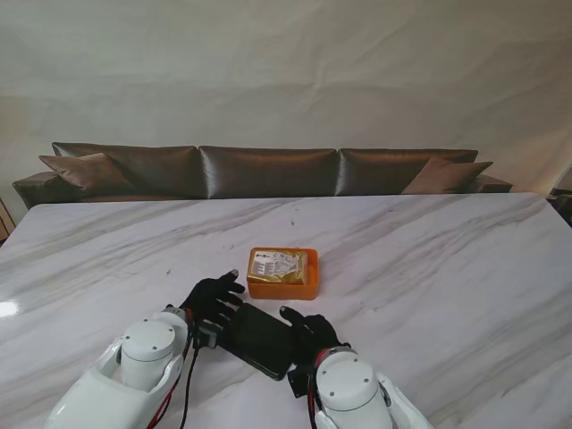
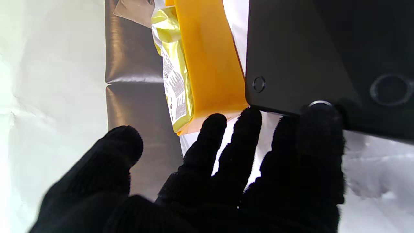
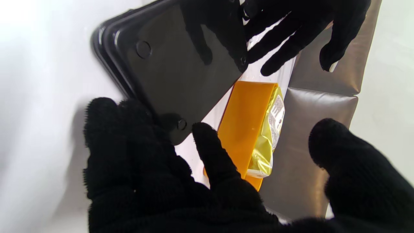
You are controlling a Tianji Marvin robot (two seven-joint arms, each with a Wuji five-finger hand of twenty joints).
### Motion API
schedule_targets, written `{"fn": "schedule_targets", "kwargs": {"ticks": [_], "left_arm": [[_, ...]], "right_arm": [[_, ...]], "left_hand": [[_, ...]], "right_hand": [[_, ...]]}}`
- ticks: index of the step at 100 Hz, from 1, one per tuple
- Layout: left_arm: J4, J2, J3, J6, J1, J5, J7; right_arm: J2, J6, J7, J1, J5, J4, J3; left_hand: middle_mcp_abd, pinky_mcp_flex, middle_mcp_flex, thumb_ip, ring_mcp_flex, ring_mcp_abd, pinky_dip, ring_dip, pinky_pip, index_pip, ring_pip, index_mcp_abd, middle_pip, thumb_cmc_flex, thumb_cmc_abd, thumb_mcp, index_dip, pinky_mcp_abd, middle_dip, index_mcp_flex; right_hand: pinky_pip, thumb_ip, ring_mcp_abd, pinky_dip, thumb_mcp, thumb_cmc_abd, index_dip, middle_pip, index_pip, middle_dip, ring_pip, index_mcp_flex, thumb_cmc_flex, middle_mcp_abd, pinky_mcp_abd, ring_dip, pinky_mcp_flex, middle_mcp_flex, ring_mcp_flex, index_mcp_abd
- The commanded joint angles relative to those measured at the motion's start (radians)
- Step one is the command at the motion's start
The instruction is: Refill a tissue box and feed the first sheet
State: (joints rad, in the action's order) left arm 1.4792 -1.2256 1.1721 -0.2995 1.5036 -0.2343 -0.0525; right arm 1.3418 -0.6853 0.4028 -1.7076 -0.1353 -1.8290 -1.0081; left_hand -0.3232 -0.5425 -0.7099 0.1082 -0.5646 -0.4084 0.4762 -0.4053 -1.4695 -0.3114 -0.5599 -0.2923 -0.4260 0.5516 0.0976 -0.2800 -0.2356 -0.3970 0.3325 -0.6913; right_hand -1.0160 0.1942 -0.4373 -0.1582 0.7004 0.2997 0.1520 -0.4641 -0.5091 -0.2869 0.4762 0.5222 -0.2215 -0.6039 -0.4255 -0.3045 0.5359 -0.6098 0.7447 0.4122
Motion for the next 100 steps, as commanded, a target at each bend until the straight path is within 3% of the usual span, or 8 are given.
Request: {"fn": "schedule_targets", "kwargs": {"ticks": [1,36,100], "left_arm": [[0.01,-0.008,-0.006,-0.015,0.03,0.002,0.018],[0.002,-0.008,-0.011,-0.015,0.034,0.003,0.018],[-0.037,-0.011,-0.037,0.017,0.026,-0.012,0.029]], "right_arm": [[0.007,0.0,-0.011,-0.013,-0.016,-0.011,-0.002],[0.013,-0.001,0.01,-0.023,-0.008,-0.004,-0.005],[0.04,0.068,0.099,-0.008,-0.062,0.007,0.03]], "left_hand": [[-0.003,-0.025,-0.038,0.021,-0.051,-0.073,-0.006,0.003,0.295,0.009,-0.049,0.006,-0.032,0.009,-0.023,0.02,0.015,0.004,0.013,-0.014],[0.003,-0.029,-0.05,0.023,-0.049,-0.085,-0.006,0.002,0.298,0.006,-0.051,0.009,-0.037,0.004,-0.023,0.019,0.014,-0.014,0.015,-0.017],[0.002,-0.039,-0.058,0.025,-0.055,-0.089,-0.009,0.0,0.298,0.003,-0.055,0.007,-0.041,0.003,-0.021,0.014,0.012,-0.019,0.017,-0.022]], "right_hand": [[-0.02,0.017,0.014,-0.01,-0.011,0.002,0.009,-0.005,-0.011,0.021,0.007,0.01,0.008,0.217,0.018,0.001,-0.021,-0.072,-0.047,-0.04],[0.011,0.017,-0.012,-0.011,-0.007,0.005,0.021,0.03,-0.011,0.033,-0.003,-0.004,0.011,0.285,-0.002,0.0,-0.091,-0.068,-0.134,-0.106],[0.033,0.019,-0.003,-0.02,-0.005,0.015,0.041,0.029,-0.01,0.027,0.005,-0.043,-0.006,0.307,0.022,-0.006,-0.131,-0.004,-0.195,-0.138]]}}
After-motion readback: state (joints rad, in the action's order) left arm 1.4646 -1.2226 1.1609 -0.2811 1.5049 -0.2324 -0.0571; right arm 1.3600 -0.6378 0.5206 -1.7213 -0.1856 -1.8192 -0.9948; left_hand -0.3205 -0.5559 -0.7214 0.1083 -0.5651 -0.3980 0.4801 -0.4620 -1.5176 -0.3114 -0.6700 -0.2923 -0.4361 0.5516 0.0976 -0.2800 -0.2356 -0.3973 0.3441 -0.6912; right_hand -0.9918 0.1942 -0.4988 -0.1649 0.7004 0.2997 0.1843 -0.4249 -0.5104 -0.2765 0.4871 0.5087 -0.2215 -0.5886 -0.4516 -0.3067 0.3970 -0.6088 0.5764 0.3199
